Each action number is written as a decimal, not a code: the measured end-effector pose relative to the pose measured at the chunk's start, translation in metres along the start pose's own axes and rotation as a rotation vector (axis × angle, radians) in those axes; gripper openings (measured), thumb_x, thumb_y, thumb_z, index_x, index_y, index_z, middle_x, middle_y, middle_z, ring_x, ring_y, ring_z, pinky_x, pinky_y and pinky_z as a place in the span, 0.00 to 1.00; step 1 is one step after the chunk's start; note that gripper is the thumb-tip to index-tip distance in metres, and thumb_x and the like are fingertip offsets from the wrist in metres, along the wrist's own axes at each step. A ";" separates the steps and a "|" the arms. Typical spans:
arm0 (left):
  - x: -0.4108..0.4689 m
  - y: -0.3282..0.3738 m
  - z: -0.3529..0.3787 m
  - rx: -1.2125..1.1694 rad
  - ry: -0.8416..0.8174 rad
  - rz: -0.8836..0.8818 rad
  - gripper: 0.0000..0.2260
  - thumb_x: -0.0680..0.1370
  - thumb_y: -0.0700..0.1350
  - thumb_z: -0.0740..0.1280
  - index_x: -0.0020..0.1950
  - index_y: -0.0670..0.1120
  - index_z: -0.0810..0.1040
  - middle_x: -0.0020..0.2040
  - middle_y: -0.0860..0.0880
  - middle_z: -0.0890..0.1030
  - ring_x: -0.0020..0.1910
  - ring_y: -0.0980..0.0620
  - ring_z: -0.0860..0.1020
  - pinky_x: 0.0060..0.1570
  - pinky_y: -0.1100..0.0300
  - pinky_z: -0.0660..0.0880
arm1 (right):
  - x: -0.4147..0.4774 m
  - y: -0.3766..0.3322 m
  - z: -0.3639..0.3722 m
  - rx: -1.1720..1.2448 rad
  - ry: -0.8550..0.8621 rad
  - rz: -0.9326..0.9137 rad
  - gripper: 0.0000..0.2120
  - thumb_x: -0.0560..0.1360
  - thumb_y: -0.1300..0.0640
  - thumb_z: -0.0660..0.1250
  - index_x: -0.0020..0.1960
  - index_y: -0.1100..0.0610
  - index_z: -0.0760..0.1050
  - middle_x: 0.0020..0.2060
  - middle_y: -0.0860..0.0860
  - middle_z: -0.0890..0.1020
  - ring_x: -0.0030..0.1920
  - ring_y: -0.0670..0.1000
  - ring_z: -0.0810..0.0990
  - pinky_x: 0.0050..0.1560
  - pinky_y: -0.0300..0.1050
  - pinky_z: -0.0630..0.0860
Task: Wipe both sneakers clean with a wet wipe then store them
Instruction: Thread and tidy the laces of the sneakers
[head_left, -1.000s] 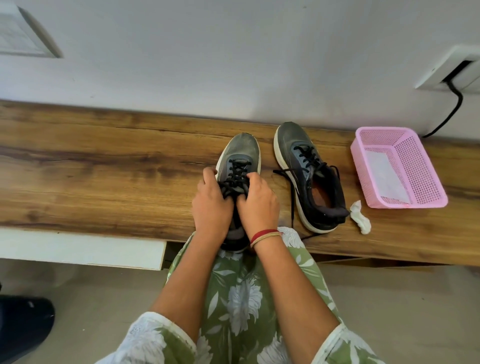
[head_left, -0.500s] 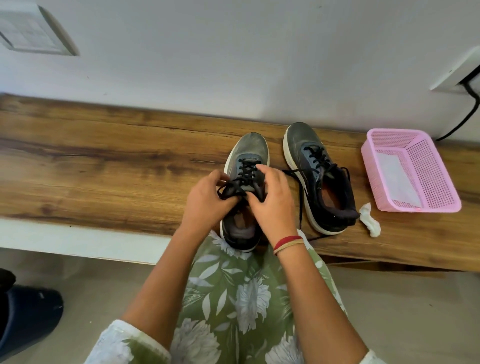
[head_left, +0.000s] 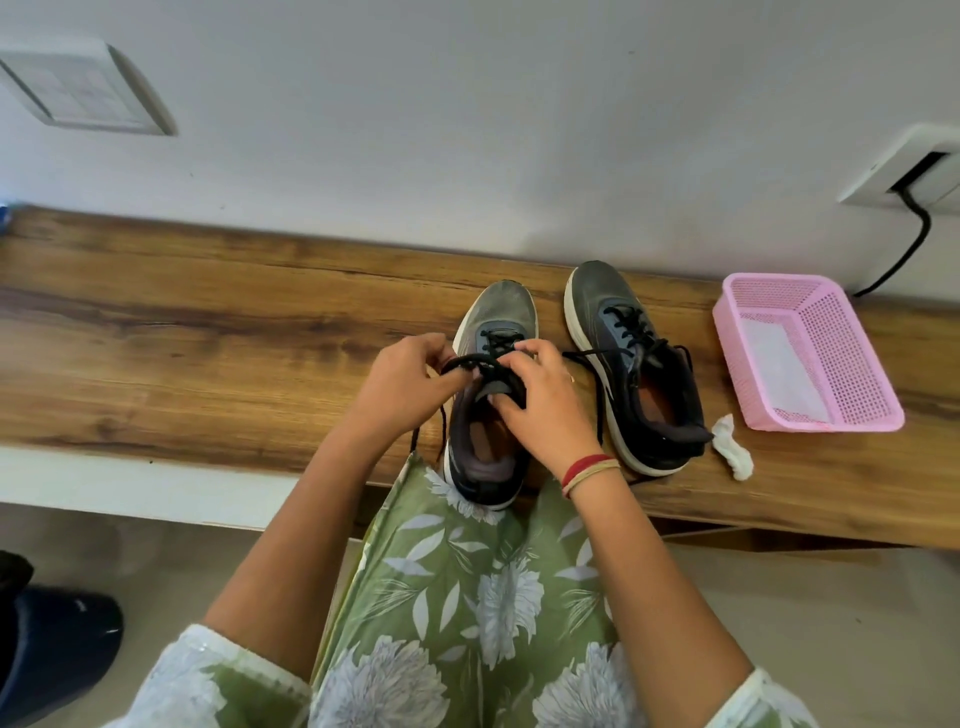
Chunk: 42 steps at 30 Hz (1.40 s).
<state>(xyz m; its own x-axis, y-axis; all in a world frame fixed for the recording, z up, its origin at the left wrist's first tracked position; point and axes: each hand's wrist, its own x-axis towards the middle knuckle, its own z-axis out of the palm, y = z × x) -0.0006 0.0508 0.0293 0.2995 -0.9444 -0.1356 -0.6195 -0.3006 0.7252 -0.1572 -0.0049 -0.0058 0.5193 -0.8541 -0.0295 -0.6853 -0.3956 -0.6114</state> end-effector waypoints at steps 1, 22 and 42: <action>-0.001 0.004 -0.004 -0.008 0.001 0.018 0.11 0.74 0.49 0.70 0.36 0.45 0.74 0.31 0.55 0.75 0.29 0.62 0.70 0.30 0.67 0.65 | 0.002 0.001 -0.002 -0.006 -0.004 -0.014 0.18 0.73 0.55 0.70 0.62 0.55 0.74 0.62 0.50 0.68 0.63 0.52 0.70 0.63 0.45 0.67; 0.000 0.135 -0.095 0.202 -0.039 0.341 0.05 0.75 0.43 0.65 0.41 0.44 0.74 0.33 0.52 0.73 0.31 0.57 0.69 0.31 0.63 0.65 | 0.018 -0.049 -0.093 0.395 -0.458 -0.108 0.06 0.75 0.61 0.68 0.51 0.62 0.78 0.33 0.39 0.79 0.31 0.37 0.75 0.35 0.33 0.70; 0.005 0.156 -0.109 0.182 -0.047 0.400 0.06 0.76 0.44 0.65 0.41 0.43 0.72 0.32 0.53 0.70 0.31 0.57 0.66 0.30 0.65 0.61 | 0.066 -0.042 -0.051 0.004 -0.754 0.018 0.06 0.77 0.62 0.61 0.47 0.60 0.77 0.34 0.52 0.77 0.29 0.46 0.74 0.28 0.35 0.72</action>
<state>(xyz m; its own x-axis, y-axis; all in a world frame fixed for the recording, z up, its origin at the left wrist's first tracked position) -0.0171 0.0133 0.2154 -0.0202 -0.9950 0.0979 -0.7988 0.0750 0.5970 -0.1201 -0.0622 0.0584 0.7174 -0.3975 -0.5721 -0.6962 -0.3814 -0.6082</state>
